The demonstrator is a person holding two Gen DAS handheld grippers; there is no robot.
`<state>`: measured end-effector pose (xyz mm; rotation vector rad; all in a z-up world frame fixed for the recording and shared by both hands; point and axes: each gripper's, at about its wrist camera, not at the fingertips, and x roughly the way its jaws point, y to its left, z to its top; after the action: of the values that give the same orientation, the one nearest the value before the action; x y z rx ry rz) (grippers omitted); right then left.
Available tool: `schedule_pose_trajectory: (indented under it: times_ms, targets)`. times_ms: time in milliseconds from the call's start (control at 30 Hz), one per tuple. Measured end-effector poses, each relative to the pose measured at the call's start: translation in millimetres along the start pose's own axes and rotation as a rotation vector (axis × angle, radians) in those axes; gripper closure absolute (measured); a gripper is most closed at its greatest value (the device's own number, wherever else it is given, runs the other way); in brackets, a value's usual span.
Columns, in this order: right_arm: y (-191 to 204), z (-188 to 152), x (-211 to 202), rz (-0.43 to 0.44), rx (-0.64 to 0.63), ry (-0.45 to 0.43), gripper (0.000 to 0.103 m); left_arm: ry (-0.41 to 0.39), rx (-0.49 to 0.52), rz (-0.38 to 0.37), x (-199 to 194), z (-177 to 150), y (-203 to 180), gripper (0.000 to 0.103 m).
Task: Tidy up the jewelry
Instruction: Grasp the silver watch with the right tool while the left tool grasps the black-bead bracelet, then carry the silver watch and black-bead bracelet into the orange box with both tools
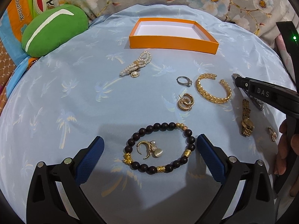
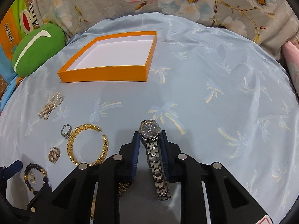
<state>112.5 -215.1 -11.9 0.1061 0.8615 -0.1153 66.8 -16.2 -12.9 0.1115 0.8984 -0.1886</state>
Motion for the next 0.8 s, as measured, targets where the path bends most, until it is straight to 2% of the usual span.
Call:
schedule_pose_trajectory:
  times_ms: [200, 367, 633, 700, 767, 800]
  targets:
    - [-11, -13, -10, 0.001, 0.049, 0.004, 0.084, -0.002, -0.003, 0.006, 2, 2, 0, 0.007]
    - [-11, -22, -18, -0.010, 0.050, 0.000, 0.083, -0.015, 0.007, -0.002, 0, 2, -2, 0.018]
    - [-10, -28, -23, -0.004, 0.058, -0.002, 0.083, -0.047, 0.012, -0.035, -8, -1, -2, 0.049]
    - [-10, -29, -24, -0.002, 0.057, -0.002, 0.083, -0.055, 0.009, -0.055, -11, -2, -1, 0.072]
    - [-10, -30, -25, 0.000, 0.057, -0.002, 0.083, -0.057, 0.007, -0.071, -12, -4, 0, 0.079]
    - [-10, -31, -26, 0.002, 0.057, -0.002, 0.083, -0.057, 0.004, -0.082, -12, -4, 0, 0.087]
